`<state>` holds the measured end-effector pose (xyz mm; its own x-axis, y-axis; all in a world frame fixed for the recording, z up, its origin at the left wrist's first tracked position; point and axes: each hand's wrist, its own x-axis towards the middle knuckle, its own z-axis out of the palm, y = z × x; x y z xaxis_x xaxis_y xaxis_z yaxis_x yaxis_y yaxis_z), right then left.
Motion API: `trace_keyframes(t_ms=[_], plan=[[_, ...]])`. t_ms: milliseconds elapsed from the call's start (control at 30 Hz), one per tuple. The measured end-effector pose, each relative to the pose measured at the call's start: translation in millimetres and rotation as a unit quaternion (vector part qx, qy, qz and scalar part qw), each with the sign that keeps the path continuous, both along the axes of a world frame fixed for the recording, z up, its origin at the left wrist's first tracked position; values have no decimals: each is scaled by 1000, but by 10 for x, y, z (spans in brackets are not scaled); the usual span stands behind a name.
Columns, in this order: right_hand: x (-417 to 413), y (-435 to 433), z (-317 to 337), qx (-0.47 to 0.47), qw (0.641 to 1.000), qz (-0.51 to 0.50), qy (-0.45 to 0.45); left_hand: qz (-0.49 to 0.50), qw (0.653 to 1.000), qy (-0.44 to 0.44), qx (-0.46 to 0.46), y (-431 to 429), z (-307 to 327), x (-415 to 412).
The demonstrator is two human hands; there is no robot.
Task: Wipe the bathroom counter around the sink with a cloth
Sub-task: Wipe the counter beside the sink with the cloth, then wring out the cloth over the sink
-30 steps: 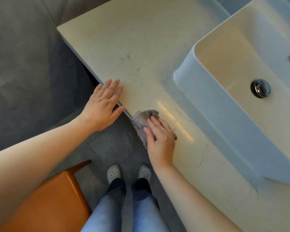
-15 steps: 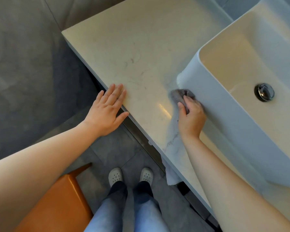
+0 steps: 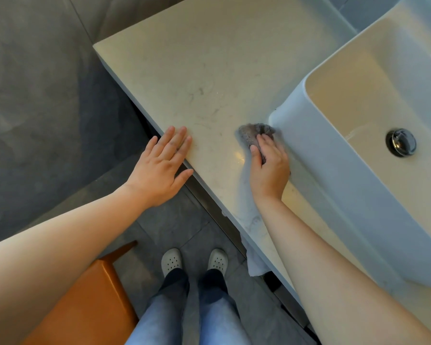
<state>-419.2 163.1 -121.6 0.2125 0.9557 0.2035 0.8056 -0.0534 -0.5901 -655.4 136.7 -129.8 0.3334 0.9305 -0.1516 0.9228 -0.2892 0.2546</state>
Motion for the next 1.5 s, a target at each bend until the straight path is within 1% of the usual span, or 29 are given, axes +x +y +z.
trace_keyframes(t_ms=[200, 300, 367, 433, 467, 500, 533, 600, 667, 833, 867, 933, 1033, 1167, 1333, 1433, 1500], plan=[[-254, -521, 3, -20, 998, 52, 5, -24, 1000, 0, -15, 84, 70, -103], [-374, -727, 71, -44, 995, 82, 22, -34, 999, -26, -27, 142, 119, -172], [-410, -855, 182, -74, 989, 106, 77, -42, 998, -45, -30, 185, 172, -215], [-411, -932, 344, -121, 971, 97, 180, -53, 997, -51, -14, 215, 218, -243], [-395, -924, 425, -133, 963, 73, 222, -54, 997, -50, -4, 220, 233, -252], [-368, -879, 494, -122, 961, 41, 246, -49, 998, -48, 1, 221, 238, -258], [-321, -792, 533, -94, 964, 2, 250, -41, 998, -44, 0, 222, 233, -260], [-196, -529, 554, -24, 974, -63, 216, -26, 999, -29, -11, 221, 204, -256], [-76, -234, 479, 21, 986, -75, 150, -11, 1000, -11, -17, 231, 160, -248], [-39, 183, 98, -9, 1000, -30, 3, -5, 1000, 9, -12, 227, 92, -233], [-65, 209, 36, -5, 999, -34, -11, -8, 1000, 12, -11, 226, 88, -241], [-120, 253, -34, 5, 999, -51, -9, -10, 1000, 14, -11, 234, 81, -265], [-162, 313, -31, 18, 999, -49, -7, -13, 1000, 13, -12, 229, 67, -255], [-229, 307, 46, 1, 1000, 4, -10, -6, 1000, -2, -18, 230, 70, -243], [-392, -135, 62, -13, 999, 44, 9, -10, 999, -32, -43, 293, 163, -318], [-568, -452, 142, -59, 994, 82, 35, -24, 997, -53, -44, 337, 298, -391], [-636, -626, 247, -102, 985, 116, 82, -8, 995, -95, -20, 251, 426, -428]])
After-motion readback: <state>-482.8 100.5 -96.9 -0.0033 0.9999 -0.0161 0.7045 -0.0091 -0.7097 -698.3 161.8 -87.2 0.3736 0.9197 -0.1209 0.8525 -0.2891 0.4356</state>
